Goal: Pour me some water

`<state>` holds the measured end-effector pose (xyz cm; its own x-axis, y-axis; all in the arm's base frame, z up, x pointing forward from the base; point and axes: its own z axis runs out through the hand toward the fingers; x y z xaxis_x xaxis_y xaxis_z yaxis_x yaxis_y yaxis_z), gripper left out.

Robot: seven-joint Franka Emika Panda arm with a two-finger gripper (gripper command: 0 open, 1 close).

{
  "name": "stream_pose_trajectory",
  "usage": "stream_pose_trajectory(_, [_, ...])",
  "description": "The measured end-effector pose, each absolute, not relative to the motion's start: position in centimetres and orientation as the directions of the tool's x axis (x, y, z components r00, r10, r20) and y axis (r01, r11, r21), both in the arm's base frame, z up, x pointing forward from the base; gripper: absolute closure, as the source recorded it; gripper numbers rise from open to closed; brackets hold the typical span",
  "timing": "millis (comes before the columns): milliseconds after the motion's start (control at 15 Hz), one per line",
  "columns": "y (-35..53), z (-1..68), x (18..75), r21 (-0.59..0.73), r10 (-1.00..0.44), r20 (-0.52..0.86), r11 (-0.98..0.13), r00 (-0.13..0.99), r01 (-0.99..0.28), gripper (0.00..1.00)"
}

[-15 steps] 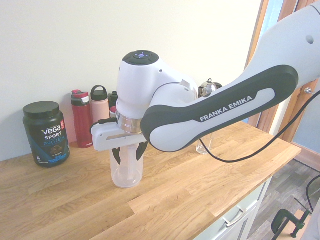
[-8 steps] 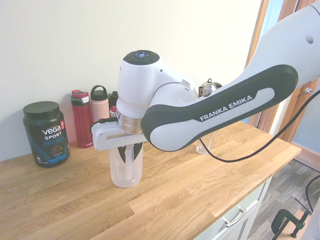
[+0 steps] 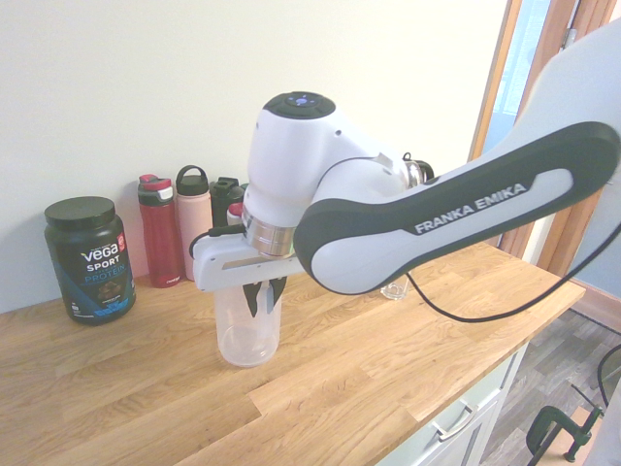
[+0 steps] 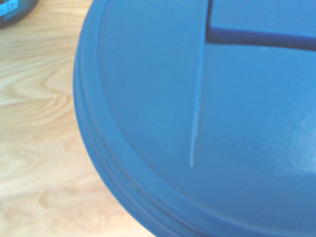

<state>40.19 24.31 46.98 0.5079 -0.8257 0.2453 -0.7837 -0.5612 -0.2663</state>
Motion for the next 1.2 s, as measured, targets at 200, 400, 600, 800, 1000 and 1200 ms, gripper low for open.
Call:
stream_pose_trajectory(200, [21.4,49.3,36.1,-0.195,-0.712,0.237,-0.701,0.661,-0.686,1.00])
stream_pose_trajectory(400, [16.3,51.2,32.1,-0.098,-0.566,0.234,-0.823,0.790,-0.560,1.00])
stream_pose_trajectory(600, [11.1,51.9,28.7,-0.032,-0.438,0.276,-0.894,0.855,-0.448,1.00])
stream_pose_trajectory(800, [5.7,52.2,26.2,-0.075,-0.384,0.249,-0.923,0.889,-0.378,1.00])
stream_pose_trajectory(1000, [0.6,53.1,23.7,-0.092,-0.316,0.220,-0.948,0.923,-0.303,1.00])
stream_pose_trajectory(1200, [-4.5,52.9,22.1,-0.064,-0.220,0.189,-0.975,0.957,-0.211,1.00])
